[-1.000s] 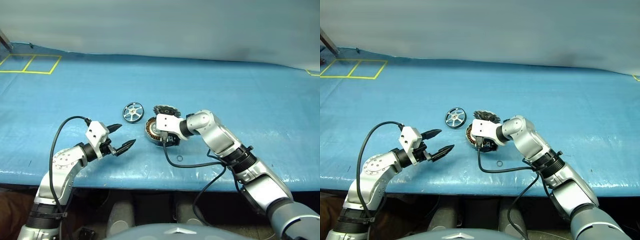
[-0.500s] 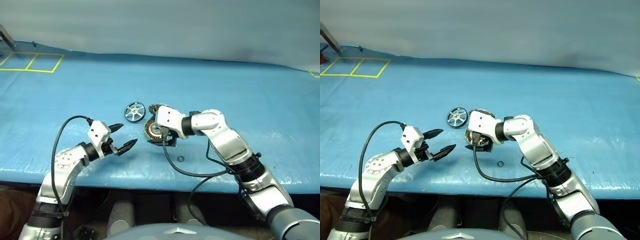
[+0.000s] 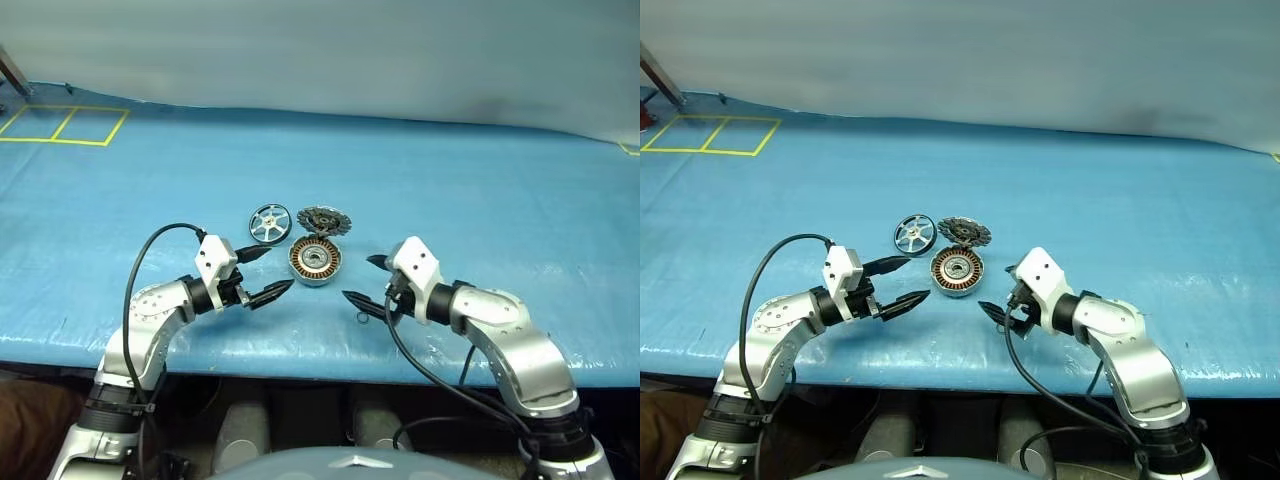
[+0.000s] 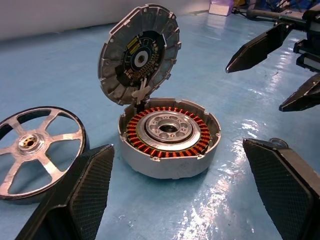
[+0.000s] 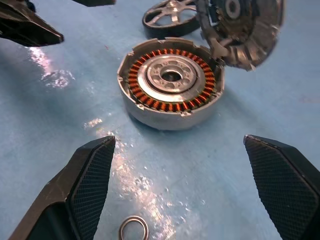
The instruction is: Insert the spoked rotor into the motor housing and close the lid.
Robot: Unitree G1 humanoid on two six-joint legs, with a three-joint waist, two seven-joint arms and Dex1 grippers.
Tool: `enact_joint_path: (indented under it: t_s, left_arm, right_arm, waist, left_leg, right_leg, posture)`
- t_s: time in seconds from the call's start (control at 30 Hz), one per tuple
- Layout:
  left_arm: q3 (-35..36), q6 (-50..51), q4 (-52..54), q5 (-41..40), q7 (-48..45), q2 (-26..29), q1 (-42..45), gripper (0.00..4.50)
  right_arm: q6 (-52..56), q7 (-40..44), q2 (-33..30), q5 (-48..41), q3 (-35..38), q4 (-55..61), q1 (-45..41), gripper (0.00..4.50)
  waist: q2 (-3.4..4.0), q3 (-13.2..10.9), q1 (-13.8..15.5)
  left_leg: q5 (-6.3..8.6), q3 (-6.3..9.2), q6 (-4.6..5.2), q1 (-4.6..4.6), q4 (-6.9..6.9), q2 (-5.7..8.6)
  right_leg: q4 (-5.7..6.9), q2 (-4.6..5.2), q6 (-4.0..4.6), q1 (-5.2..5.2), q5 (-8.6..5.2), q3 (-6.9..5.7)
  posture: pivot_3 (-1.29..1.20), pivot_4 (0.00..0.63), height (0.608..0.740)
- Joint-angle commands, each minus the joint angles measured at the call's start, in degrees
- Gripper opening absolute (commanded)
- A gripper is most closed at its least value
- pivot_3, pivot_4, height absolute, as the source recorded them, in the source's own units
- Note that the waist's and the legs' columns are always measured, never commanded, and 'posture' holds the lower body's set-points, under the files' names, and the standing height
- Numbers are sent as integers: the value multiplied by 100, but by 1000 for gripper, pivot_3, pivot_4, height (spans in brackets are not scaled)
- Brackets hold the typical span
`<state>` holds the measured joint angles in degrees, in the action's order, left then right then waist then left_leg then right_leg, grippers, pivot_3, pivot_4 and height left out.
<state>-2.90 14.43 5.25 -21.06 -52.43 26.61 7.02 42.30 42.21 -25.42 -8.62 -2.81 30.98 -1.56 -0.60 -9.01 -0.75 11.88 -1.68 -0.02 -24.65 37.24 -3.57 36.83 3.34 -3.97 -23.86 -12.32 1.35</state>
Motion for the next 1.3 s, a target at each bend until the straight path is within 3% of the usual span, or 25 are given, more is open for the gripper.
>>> enact_joint_path:
  t_s: [0.03, 0.9, 1.0, 1.13, 1.3]
  left_arm:
    - [-3, -154, -39, -89, -194, 2, 134, 4500]
    - [-596, -480, -200, 91, -1576, 305, 354, 4500]
    - [-648, -518, -245, 121, -1585, 292, 371, 4500]
    - [-675, -553, -297, 132, -1572, 288, 402, 4500]
    - [-676, -604, -345, 161, -1542, 285, 420, 4500]
  right_arm:
    - [-326, -227, 186, -276, 239, -18, 302, 4343]
    - [-705, -695, -341, -51, -567, -501, 1132, 4343]
    - [-711, -729, -402, -10, -607, -515, 1143, 3740]
    - [-709, -808, -480, 75, -670, -527, 1149, 2452]
    - [-718, -790, -494, 69, -688, -554, 1142, 2452]
  waist:
    - [0, 0, 1]
    - [-7, 4, 20]
    - [-7, 4, 19]
    - [-11, 7, 19]
    - [-21, 13, 18]
  left_leg:
    - [0, 1, 0, 0, 0, 0]
    - [0, 1, 0, -1, 1, 1]
    - [0, 1, 0, -1, 1, 1]
    - [0, 2, 0, -1, 1, 1]
    - [0, 2, 0, 0, 1, 1]
  right_leg:
    - [1, 0, 0, 1, 0, 0]
    - [-3, 5, 0, 2, -2, -1]
    - [-3, 5, 0, 2, -2, -1]
    - [-3, 5, 0, 2, -2, -2]
    - [-3, 5, -1, 3, -2, -3]
  posture:
    - [0, 150, 740]
    - [0, 150, 740]
    - [0, 150, 740]
    - [0, 150, 740]
    - [0, 150, 740]
